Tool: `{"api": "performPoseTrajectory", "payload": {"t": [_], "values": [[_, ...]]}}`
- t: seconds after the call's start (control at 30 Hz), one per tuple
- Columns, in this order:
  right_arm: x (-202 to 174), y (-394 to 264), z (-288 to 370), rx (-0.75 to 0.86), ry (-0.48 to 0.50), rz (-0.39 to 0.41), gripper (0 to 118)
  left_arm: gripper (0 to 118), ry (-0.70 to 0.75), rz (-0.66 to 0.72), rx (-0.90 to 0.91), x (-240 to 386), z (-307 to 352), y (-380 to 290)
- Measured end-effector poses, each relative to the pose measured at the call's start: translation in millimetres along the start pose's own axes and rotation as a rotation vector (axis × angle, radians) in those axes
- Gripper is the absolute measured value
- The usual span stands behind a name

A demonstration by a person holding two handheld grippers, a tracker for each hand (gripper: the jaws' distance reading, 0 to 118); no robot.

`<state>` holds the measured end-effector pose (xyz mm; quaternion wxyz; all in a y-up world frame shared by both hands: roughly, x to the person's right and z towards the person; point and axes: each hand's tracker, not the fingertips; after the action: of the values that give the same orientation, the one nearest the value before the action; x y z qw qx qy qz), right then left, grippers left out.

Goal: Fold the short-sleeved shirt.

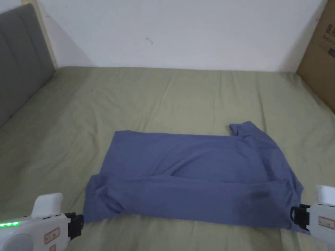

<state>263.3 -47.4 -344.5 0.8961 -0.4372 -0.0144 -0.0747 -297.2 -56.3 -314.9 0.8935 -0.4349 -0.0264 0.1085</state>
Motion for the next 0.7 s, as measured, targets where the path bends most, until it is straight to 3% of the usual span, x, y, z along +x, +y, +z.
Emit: {"api": "performPoseTrajectory", "payload": {"t": [0.03,0.07,0.1,0.17,0.2,0.43,0.5,0.6,0.7], "values": [[1,-4,-1,-0.003,0.002,0.0,1,0,0.01,0.007,0.006,0,0,-3],[2,-5,-1,-0.008,0.008,-0.003,1,9,0.013,0.012,0.011,-2,-2,-4],[2,-6,0,-0.007,0.009,-0.011,1,36,0.014,0.031,0.012,-4,-3,-1],[0,-6,4,0.003,0.021,-0.03,1,110,0.006,0.081,0.007,-8,-10,5],[-1,-5,4,0.005,0.02,-0.033,1,117,-0.009,0.099,0.009,-9,-15,8],[-4,-2,5,0.014,0.021,-0.031,1,114,0.038,0.09,-0.072,-3,-66,18],[-2,-3,2,0.009,0.018,-0.038,1,105,0.066,0.058,-0.104,1,-81,16],[-1,-8,3,0.0,0.01,-0.041,1,102,0.12,-0.04,-0.099,12,-85,16],[2,-12,-1,-0.008,0.01,-0.053,1,82,0.133,-0.081,-0.081,19,-82,15]]}}
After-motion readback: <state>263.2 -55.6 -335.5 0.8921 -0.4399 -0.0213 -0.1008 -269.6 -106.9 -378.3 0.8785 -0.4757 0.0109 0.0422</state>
